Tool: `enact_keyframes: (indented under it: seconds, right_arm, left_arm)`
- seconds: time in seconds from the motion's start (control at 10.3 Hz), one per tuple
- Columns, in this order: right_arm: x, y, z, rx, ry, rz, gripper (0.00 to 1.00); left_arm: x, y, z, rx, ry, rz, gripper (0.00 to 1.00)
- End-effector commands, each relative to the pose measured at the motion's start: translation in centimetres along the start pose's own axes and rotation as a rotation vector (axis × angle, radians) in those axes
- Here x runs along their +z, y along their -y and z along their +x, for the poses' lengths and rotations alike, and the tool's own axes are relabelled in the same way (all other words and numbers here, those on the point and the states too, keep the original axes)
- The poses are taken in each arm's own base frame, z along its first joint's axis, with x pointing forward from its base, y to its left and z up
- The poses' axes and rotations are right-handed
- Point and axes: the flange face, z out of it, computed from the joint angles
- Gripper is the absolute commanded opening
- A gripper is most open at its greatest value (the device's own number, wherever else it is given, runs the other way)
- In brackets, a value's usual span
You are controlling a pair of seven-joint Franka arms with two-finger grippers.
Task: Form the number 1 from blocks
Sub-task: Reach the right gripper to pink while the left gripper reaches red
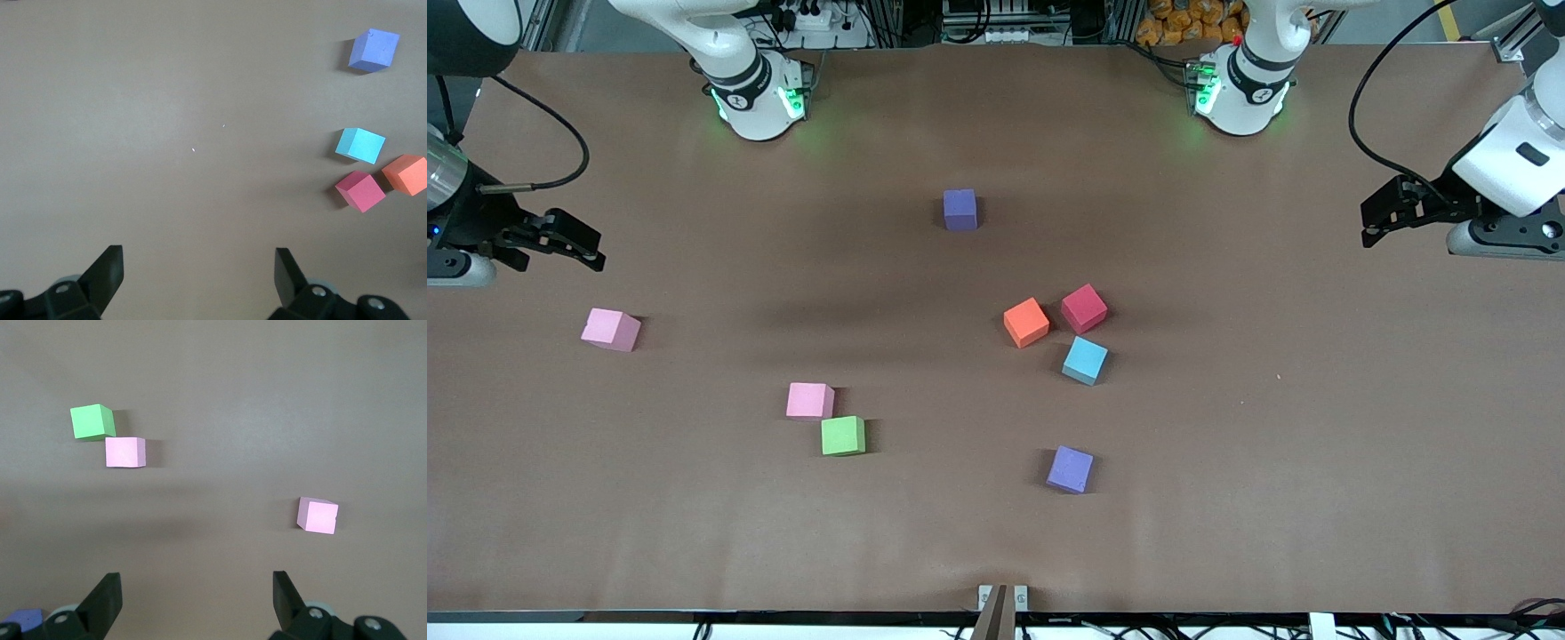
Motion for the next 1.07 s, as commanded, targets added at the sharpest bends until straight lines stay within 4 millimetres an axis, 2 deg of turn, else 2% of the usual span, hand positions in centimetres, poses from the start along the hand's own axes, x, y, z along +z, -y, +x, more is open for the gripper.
enact_keyframes:
  seconds: [0.0,0.1,0.19,0.39,0.49,0.58,0.68,0.88,0.97]
  right_arm:
    - [-0.9,0.0,-0.5,-0.005,-0.003,0.019,1.0]
    - [-0.9,-0.2,-0.5,-0.003,0.0,0.019,1.0]
    - [-0.9,-0.4,-0.5,-0.002,0.0,0.019,1.0]
    - [-0.8,-0.4,-0.5,0.0,0.0,0.019,1.0]
    - [0.2,0.2,-0.1,-0.011,0.017,0.019,1.0]
    - [2.2,1.7,0.6,-0.038,0.051,0.017,1.0]
    - [5.2,3.5,1.6,-0.065,0.095,0.016,1.0]
    - [9.7,6.9,2.8,-0.112,0.132,0.017,1.0]
    - [12.2,8.0,3.4,-0.128,0.136,0.017,1.0]
  left_arm:
    - [-0.4,-0.3,0.0,0.023,0.009,-0.017,1.0]
    - [-0.1,-0.5,0.2,0.023,0.015,-0.017,1.0]
    - [1.0,-1.1,0.7,0.031,0.034,-0.018,1.0]
    - [4.2,-4.6,1.8,0.011,0.091,-0.015,1.0]
    - [6.4,-7.2,2.3,-0.002,0.126,-0.011,1.0]
    - [9.4,-10.8,2.9,-0.023,0.165,0.0,1.0]
    - [12.4,-14.1,3.4,-0.047,0.191,0.006,1.0]
    - [16.4,-19.8,2.9,-0.094,0.232,0.031,1.0]
    - [18.2,-21.6,2.4,-0.113,0.257,0.05,1.0]
